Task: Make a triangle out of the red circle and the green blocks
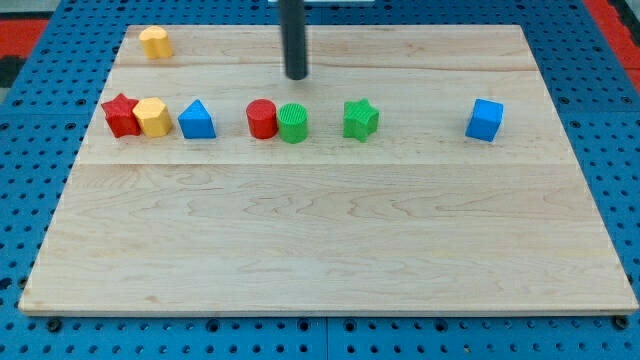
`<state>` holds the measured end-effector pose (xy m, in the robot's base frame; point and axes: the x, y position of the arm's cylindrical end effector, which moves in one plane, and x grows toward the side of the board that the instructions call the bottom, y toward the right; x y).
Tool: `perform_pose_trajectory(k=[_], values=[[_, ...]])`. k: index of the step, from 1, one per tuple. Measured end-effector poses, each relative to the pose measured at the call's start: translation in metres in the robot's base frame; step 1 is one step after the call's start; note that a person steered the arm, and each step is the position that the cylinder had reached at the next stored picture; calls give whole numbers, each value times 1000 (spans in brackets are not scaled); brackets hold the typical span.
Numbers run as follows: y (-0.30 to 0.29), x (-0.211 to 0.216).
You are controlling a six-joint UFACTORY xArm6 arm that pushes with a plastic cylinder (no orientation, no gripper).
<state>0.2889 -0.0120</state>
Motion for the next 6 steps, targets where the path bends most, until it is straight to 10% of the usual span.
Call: perform_pose_trajectory(k=[4,6], values=[[42,123],[-44,112]])
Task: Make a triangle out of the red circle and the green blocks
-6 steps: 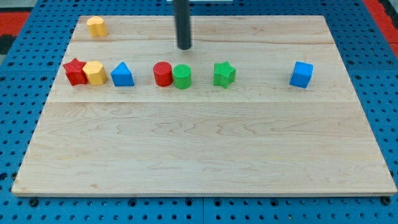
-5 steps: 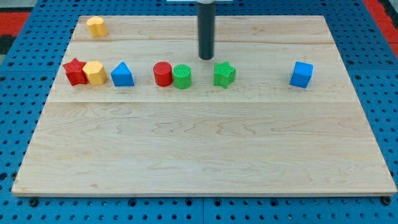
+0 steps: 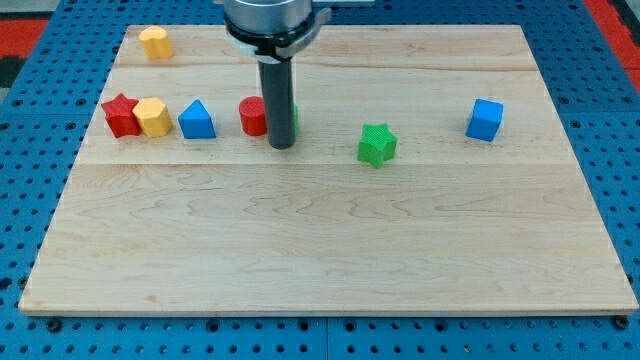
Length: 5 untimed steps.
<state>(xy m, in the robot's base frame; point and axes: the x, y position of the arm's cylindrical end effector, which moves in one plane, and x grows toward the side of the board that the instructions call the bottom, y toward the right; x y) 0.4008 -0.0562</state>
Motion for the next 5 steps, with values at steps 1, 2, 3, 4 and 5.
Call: perform_pose_trajectory(k=[1,2,3,4,5], values=[[0,-49],[2,-88],[12,-119],[20,-154],[24,-146]])
